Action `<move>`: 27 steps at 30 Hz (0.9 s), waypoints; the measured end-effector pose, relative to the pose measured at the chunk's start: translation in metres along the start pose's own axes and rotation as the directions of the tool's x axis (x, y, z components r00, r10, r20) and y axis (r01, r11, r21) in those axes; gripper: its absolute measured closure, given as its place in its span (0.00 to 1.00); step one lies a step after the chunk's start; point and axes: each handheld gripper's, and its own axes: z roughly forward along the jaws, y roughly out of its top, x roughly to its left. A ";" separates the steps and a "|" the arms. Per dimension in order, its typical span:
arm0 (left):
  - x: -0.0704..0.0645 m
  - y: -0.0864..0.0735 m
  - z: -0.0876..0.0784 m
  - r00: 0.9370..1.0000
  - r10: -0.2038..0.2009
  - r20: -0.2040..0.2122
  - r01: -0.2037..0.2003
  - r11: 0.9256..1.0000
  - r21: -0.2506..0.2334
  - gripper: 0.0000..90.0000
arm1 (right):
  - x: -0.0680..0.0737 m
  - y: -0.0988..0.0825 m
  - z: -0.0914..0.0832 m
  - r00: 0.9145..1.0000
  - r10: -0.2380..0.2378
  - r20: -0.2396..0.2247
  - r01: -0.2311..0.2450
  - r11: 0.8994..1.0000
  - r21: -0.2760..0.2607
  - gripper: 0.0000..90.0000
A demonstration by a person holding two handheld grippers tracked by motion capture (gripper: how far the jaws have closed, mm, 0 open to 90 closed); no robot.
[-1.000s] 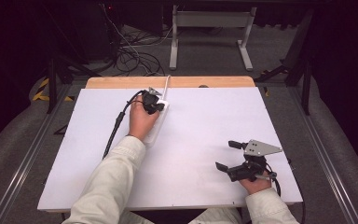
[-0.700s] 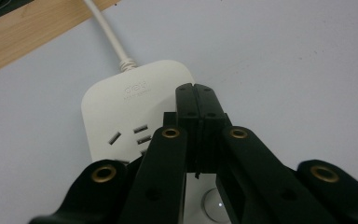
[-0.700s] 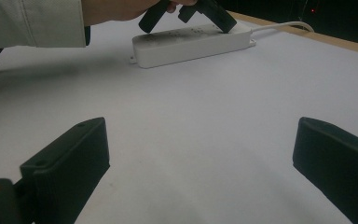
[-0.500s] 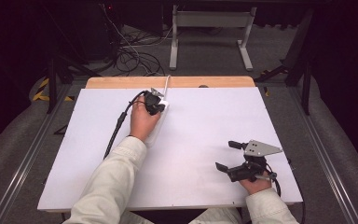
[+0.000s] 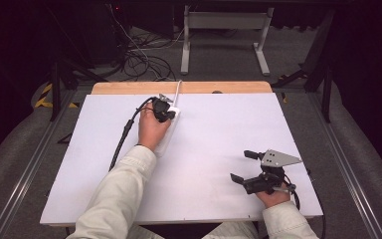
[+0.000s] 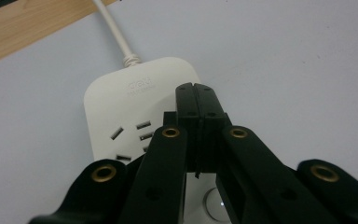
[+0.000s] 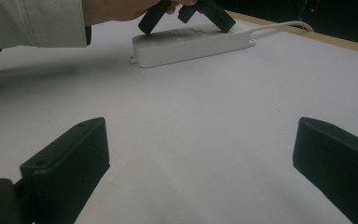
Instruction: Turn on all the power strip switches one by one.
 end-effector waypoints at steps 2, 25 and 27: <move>-0.002 0.002 -0.004 1.000 0.016 0.007 -0.016 1.000 0.010 1.00 | 0.000 0.000 0.000 1.000 -0.001 0.000 0.001 1.000 -0.001 0.05; -0.025 -0.007 -0.108 0.986 0.118 0.120 -0.092 0.975 -0.202 0.80 | -0.005 0.008 -0.002 1.000 -0.007 0.025 0.008 0.999 -0.033 0.05; -0.026 -0.014 -0.119 0.986 0.117 0.116 -0.088 0.970 -0.228 0.70 | -0.004 0.009 -0.002 1.000 -0.011 0.026 0.012 0.999 -0.032 0.05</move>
